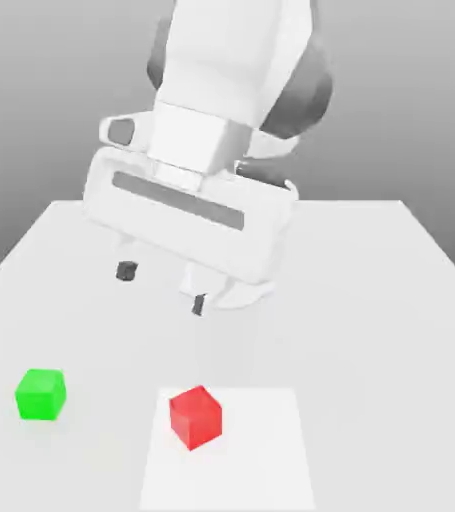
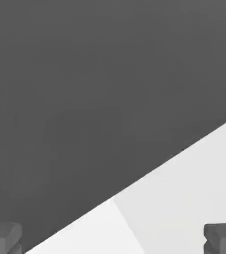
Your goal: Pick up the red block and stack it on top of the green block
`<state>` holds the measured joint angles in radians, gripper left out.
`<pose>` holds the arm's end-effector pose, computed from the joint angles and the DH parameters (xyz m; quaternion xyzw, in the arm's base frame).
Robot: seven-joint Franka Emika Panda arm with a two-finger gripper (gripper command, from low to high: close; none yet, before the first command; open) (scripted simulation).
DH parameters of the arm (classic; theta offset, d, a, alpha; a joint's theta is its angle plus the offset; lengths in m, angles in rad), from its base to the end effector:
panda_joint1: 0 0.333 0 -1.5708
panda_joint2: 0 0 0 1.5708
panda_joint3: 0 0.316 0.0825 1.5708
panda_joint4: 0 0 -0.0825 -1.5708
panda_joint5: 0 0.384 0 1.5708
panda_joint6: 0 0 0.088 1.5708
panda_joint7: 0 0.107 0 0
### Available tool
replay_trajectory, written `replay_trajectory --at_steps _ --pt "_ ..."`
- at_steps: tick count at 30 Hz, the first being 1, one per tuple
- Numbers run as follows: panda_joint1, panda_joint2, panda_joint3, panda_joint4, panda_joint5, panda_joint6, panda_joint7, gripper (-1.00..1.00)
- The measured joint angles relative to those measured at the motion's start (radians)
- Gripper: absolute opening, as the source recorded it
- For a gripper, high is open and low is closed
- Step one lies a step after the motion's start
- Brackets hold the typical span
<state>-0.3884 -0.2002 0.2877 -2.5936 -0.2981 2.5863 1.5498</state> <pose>0.4442 -0.0414 0.3412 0.7531 -0.6413 0.1435 0.0300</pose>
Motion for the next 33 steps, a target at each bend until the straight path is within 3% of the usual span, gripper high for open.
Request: replay_trajectory --at_steps 7,13,15,23,30,31,33 --pt "-0.024 0.138 -0.009 -0.092 0.056 0.1 0.117 0.0" --pt "-0.018 0.208 0.002 -0.169 0.253 0.19 0.107 0.0" --pt "-0.014 0.225 0.005 -0.169 0.275 0.21 0.104 0.0" --pt "-0.004 0.323 -0.02 -0.147 0.215 0.294 0.155 0.0" --pt "0.074 0.446 -0.129 -0.138 0.087 0.39 0.247 0.0" --pt "0.085 0.459 -0.144 -0.138 0.074 0.401 0.255 -1.0" --pt "0.085 0.459 -0.144 -0.138 0.074 0.401 0.256 -1.0"
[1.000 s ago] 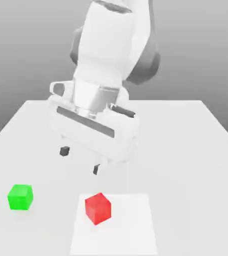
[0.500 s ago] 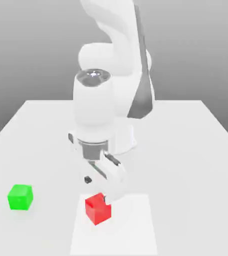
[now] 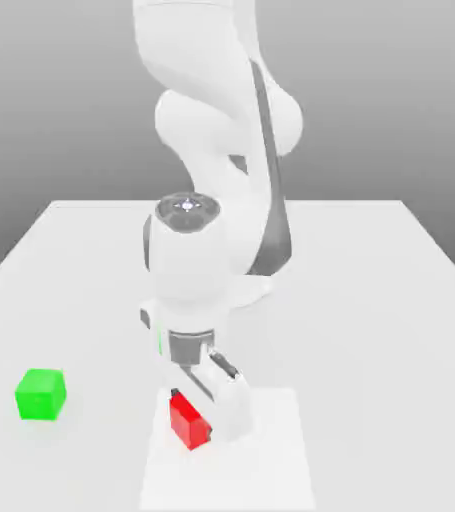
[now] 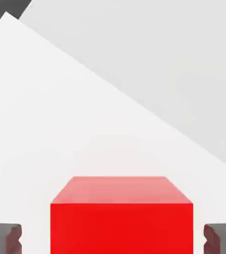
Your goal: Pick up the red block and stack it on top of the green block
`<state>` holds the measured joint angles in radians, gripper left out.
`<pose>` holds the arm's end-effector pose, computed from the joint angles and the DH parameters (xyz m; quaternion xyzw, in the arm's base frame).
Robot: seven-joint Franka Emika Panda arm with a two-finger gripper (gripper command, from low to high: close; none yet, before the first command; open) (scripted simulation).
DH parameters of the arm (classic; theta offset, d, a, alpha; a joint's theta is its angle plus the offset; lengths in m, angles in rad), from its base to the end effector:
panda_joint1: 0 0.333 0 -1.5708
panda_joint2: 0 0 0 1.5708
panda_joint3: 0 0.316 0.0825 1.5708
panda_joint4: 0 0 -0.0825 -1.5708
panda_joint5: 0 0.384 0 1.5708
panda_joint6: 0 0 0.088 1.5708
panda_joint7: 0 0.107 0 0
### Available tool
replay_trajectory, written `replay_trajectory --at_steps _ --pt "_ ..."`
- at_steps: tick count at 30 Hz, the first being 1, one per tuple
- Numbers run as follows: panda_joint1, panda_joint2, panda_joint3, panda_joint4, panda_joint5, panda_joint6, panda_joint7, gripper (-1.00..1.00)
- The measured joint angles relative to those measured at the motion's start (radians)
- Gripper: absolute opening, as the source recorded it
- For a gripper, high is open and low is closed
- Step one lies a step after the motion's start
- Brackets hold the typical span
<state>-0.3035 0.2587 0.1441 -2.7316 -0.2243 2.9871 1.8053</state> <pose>0.3849 -0.0408 0.1443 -0.6418 0.7668 -0.0004 0.0020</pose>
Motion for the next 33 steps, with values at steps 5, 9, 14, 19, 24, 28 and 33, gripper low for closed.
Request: replay_trajectory --at_steps 5,9,14,19,24,28,33 --pt "0.0 0.0 0.0 0.0 -0.002 0.002 0.002 -1.0" --pt "-0.043 -0.064 0.061 -0.003 0.07 -0.048 -0.048 -1.0" --pt "-0.074 -0.146 0.111 -0.011 0.156 -0.113 -0.11 -1.0" --pt "-0.076 -0.211 0.126 -0.025 0.203 -0.167 -0.146 -1.0" --pt "-0.086 -0.246 0.096 -0.03 0.209 -0.214 -0.099 -1.0" --pt "-0.187 -0.256 0.008 -0.001 0.203 -0.257 0.057 -1.0" --pt "-0.341 -0.274 -0.09 0.04 0.213 -0.313 0.257 -1.0"
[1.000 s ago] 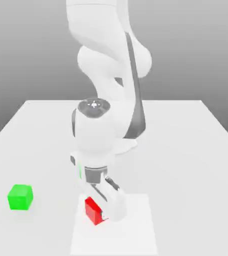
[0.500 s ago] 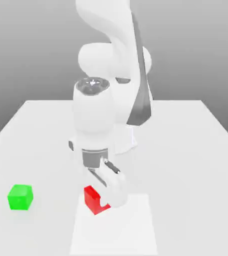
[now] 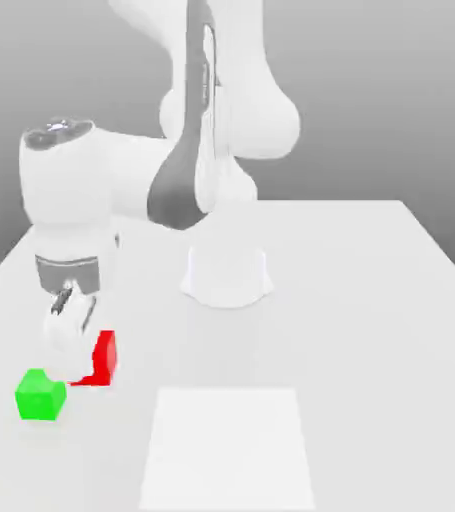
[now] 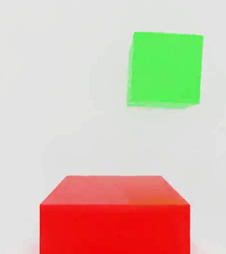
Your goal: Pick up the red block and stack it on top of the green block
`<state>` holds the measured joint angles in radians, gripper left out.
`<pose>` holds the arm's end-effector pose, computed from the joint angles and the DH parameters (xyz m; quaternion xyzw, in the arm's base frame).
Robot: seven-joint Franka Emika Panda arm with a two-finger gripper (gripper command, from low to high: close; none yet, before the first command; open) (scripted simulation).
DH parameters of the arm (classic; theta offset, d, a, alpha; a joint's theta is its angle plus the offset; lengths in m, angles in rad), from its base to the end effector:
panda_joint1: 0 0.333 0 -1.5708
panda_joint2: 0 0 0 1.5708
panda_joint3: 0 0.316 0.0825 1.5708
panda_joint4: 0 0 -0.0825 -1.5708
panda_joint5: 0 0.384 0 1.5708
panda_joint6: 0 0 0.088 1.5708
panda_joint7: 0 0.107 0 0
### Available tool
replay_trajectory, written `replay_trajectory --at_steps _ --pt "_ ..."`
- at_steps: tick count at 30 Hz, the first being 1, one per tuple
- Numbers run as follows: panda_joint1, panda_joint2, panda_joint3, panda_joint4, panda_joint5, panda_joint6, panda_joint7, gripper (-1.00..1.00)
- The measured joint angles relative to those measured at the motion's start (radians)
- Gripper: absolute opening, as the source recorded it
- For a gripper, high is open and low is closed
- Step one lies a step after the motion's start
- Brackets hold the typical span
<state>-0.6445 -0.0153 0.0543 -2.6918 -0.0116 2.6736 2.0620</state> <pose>0.3419 -0.2287 0.2368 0.2473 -0.9689 0.0009 0.0032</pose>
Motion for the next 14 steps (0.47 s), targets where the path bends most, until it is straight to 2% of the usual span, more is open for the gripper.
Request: replay_trajectory --at_steps 2,5,10,11,14 --pt "-0.066 -0.007 -0.025 0.015 0.008 -0.019 0.073 -1.0" --pt "-0.145 0.038 -0.009 0.026 0.004 0.019 0.109 -1.0" --pt "-0.108 0.158 0.006 0.032 -0.018 0.134 0.129 -1.0" --pt "-0.107 0.182 0.005 0.032 -0.022 0.155 0.132 1.0" --pt "-0.107 0.182 0.005 0.032 -0.022 0.155 0.132 1.0"
